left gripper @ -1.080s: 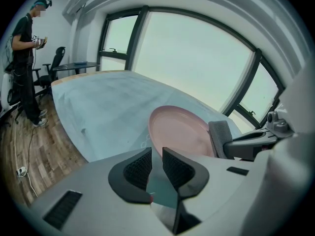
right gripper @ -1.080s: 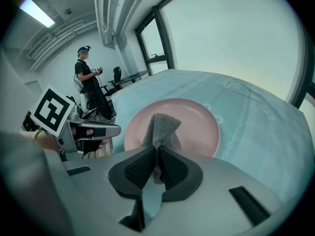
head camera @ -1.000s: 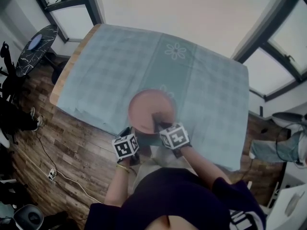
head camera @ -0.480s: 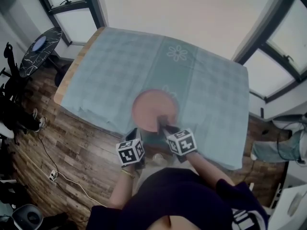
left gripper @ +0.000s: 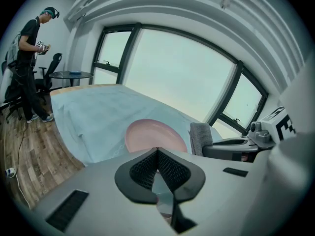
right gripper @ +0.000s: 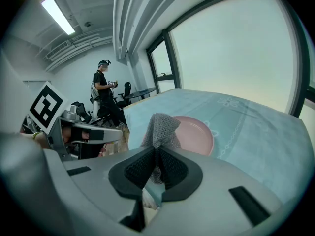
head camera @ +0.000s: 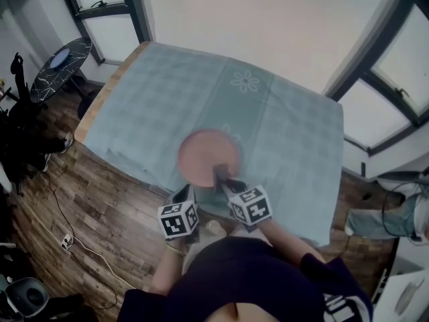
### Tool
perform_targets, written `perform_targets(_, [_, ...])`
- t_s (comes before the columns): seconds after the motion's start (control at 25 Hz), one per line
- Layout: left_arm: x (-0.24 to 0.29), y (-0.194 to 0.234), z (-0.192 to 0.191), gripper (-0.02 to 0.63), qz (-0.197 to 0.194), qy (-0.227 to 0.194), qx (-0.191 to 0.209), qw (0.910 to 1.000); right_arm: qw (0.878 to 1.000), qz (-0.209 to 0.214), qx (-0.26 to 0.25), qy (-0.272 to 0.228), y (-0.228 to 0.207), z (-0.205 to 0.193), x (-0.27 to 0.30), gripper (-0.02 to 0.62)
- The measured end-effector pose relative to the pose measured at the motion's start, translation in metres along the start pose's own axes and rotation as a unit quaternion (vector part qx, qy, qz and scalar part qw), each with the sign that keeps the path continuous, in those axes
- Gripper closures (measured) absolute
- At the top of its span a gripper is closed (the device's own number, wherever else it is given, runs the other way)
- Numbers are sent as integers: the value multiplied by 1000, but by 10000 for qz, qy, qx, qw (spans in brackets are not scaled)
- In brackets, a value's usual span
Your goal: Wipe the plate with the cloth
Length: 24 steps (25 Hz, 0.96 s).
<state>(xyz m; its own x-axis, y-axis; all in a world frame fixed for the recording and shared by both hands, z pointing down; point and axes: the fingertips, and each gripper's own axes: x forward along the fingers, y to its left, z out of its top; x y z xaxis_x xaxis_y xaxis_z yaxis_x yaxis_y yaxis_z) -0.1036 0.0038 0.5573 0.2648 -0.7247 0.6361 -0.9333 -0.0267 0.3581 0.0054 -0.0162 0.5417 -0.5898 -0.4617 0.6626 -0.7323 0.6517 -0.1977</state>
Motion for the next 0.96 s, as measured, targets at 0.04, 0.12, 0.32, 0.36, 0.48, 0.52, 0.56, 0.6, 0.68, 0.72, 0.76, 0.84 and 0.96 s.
perform_targets(0.04, [-1,-4,-2,592,0,-10,-20,10000,10000,46,-40,-28,1,0,-4,563])
perform_targets(0.12, [-3,-12,-7,592,3,-1,-51,10000,9998,119,-118,-82,4,-2,-10,563])
perform_targets(0.32, [-9,-26,-19,592,43,23,-95,9999,9992,273,-264,-122,11,-6,-24,563])
perform_targets(0.36, [-9,-28,-21,592,49,23,-106,9999,9991,288,-265,-135,12,-7,-27,563])
perform_targets(0.48, [-13,-33,-26,592,47,23,-136,9999,9990,306,-268,-180,14,-10,-32,563])
perform_targets(0.52, [-14,-34,-27,592,50,18,-139,9999,9989,318,-273,-194,16,-11,-33,563])
perform_targets(0.56, [-16,-35,-28,592,50,14,-140,9999,9989,330,-278,-208,17,-11,-35,563])
perform_targets(0.6, [-17,-37,-28,592,46,9,-140,9999,9988,337,-280,-224,18,-11,-36,563])
perform_targets(0.68, [-18,-40,-27,592,29,-3,-146,9999,9987,344,-280,-261,19,-10,-39,563])
perform_targets(0.72, [-18,-41,-27,592,21,-10,-150,9999,9986,353,-283,-278,20,-10,-39,563])
perform_targets(0.76, [-19,-41,-27,592,16,-16,-151,9999,9985,363,-289,-290,22,-10,-38,563])
perform_targets(0.84, [-20,-40,-28,592,11,-18,-143,9999,9984,377,-302,-304,24,-11,-38,563])
perform_targets(0.96, [-22,-40,-29,592,1,-19,-141,9999,9983,384,-313,-322,27,-12,-38,563])
